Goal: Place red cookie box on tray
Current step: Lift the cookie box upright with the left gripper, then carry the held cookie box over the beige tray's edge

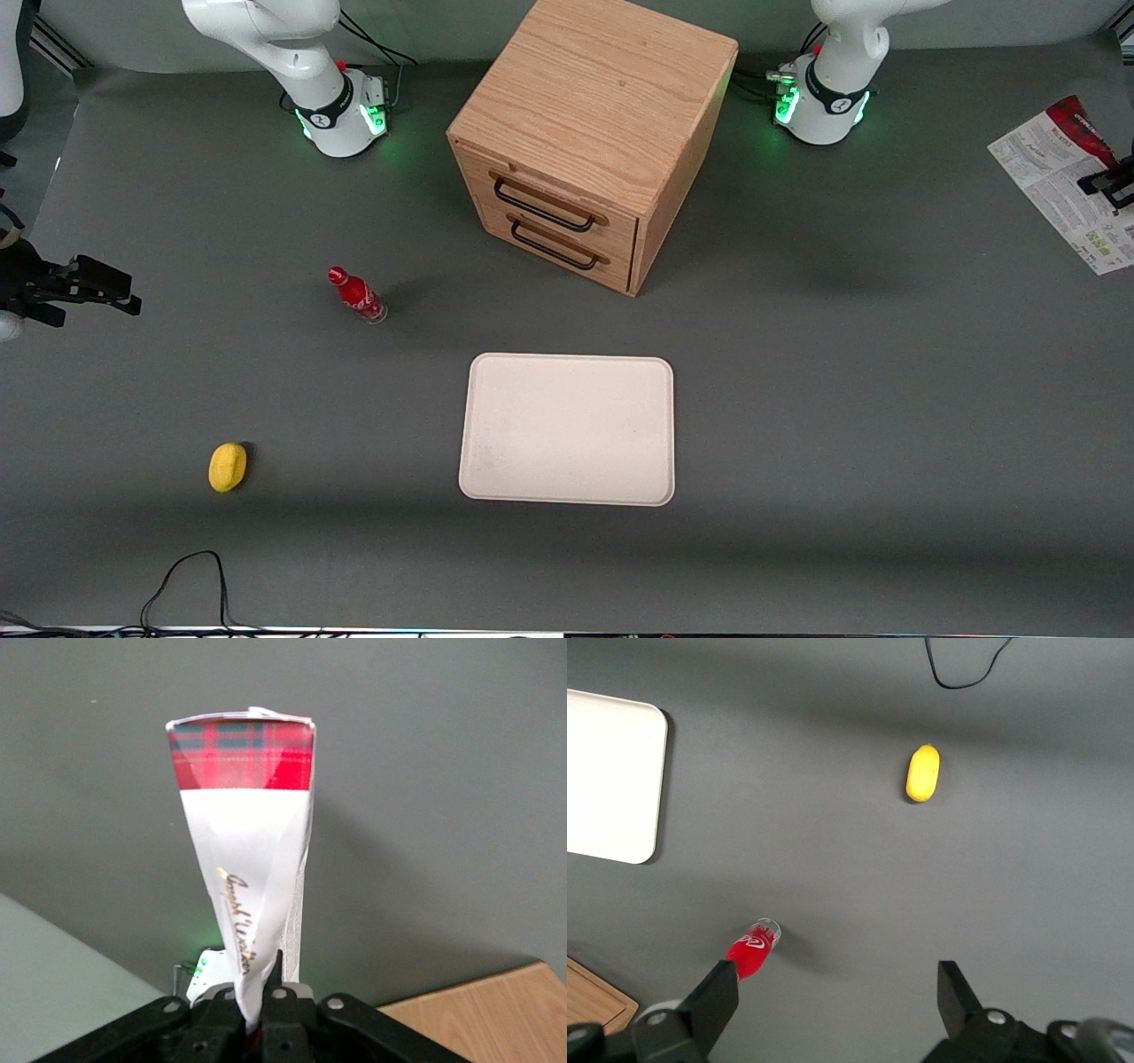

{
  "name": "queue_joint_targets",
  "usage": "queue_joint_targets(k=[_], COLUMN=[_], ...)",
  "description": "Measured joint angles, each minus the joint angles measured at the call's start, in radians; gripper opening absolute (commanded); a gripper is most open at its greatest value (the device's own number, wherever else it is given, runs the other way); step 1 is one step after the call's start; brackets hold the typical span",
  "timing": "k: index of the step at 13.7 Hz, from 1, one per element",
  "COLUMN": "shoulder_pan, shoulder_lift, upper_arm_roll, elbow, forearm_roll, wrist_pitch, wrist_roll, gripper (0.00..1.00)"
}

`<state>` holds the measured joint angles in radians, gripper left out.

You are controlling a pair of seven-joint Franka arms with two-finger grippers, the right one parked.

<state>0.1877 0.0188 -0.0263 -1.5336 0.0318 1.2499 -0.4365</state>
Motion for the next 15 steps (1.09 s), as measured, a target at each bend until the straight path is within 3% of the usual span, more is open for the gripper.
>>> queue_joint_targets(k=[4,8,10,13,15], shoulder_pan=[-0.068,-0.230,-0.348,-0.476,-0.524], shoulder_lift=[0.100,0.341,0.486,0.645,0.735], upper_arm_roll=[-0.123,-0.255,-0.262,-0.261,-0.257], elbow=[0.117,0.360,0.467,0.516,0.524], forearm_roll=[-0.061,-0.073,-0.073,-0.063,-0.003], wrist_pitch=[-0.004,0.025,0.134,0.377,0.521], wrist_roll=[-0.111,-0.360,-0.405,-0.398,-0.334], gripper=[0.00,0.00,0.00,0.00,0.00])
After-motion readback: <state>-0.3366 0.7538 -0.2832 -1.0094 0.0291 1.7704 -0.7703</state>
